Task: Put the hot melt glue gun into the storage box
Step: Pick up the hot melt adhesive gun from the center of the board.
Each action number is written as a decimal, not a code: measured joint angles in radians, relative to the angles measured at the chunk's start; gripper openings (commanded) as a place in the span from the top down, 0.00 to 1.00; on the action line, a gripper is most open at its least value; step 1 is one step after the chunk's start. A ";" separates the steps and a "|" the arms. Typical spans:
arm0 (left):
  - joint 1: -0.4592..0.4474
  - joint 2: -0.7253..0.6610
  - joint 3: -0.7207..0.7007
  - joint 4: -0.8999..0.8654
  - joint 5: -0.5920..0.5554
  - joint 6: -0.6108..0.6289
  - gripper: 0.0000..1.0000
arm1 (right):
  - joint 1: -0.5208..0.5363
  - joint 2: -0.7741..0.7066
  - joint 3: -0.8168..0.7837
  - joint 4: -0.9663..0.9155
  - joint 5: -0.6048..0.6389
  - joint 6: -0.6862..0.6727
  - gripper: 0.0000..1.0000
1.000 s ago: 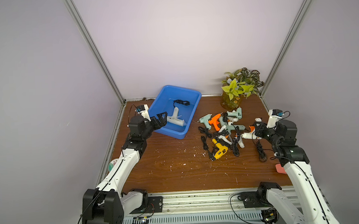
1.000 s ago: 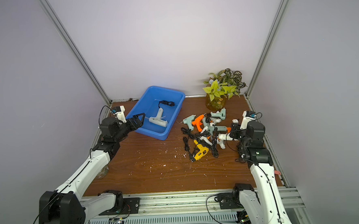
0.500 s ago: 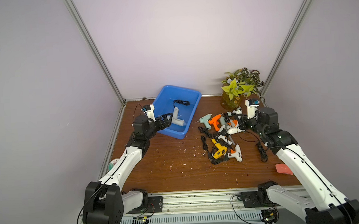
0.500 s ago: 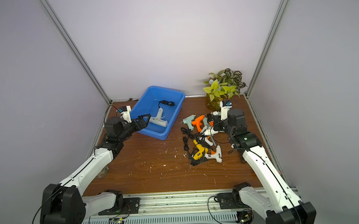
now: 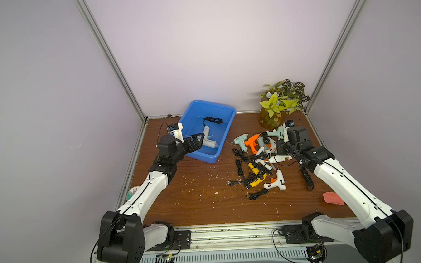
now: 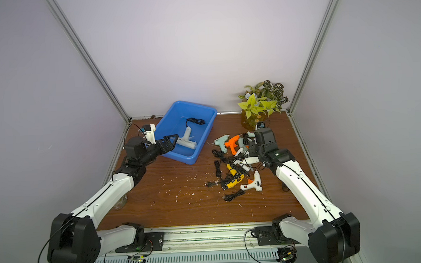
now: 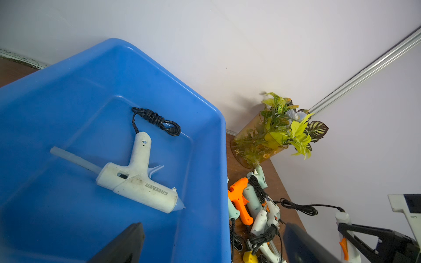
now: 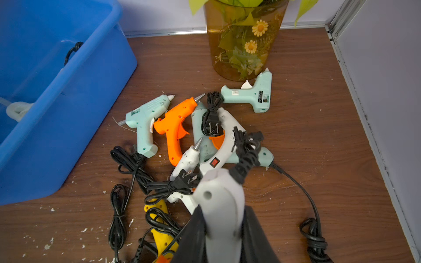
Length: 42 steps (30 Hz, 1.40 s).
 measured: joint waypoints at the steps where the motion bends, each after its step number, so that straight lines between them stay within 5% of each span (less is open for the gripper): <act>1: -0.011 0.003 0.000 0.008 0.002 -0.001 0.00 | 0.000 -0.008 -0.001 0.002 -0.008 0.001 1.00; 11: -0.272 0.113 0.021 0.041 0.068 0.009 0.00 | 0.016 -0.110 -0.114 0.217 -0.225 0.108 1.00; 18: -0.470 0.229 0.169 -0.013 0.137 0.091 0.00 | 0.140 -0.095 -0.184 0.375 -0.261 0.156 1.00; 29: -0.513 0.277 0.238 -0.119 0.180 0.193 0.10 | 0.272 -0.058 -0.184 0.571 -0.204 0.157 1.00; 32: -0.517 0.277 0.238 -0.125 0.197 0.203 0.16 | 0.283 -0.039 -0.184 0.594 -0.184 0.155 1.00; 39: -0.520 0.277 0.238 -0.127 0.194 0.204 0.55 | 0.301 -0.019 -0.184 0.627 -0.161 0.155 1.00; 42: -0.521 0.275 0.236 -0.118 0.193 0.207 0.63 | 0.303 -0.019 -0.184 0.628 -0.153 0.154 1.00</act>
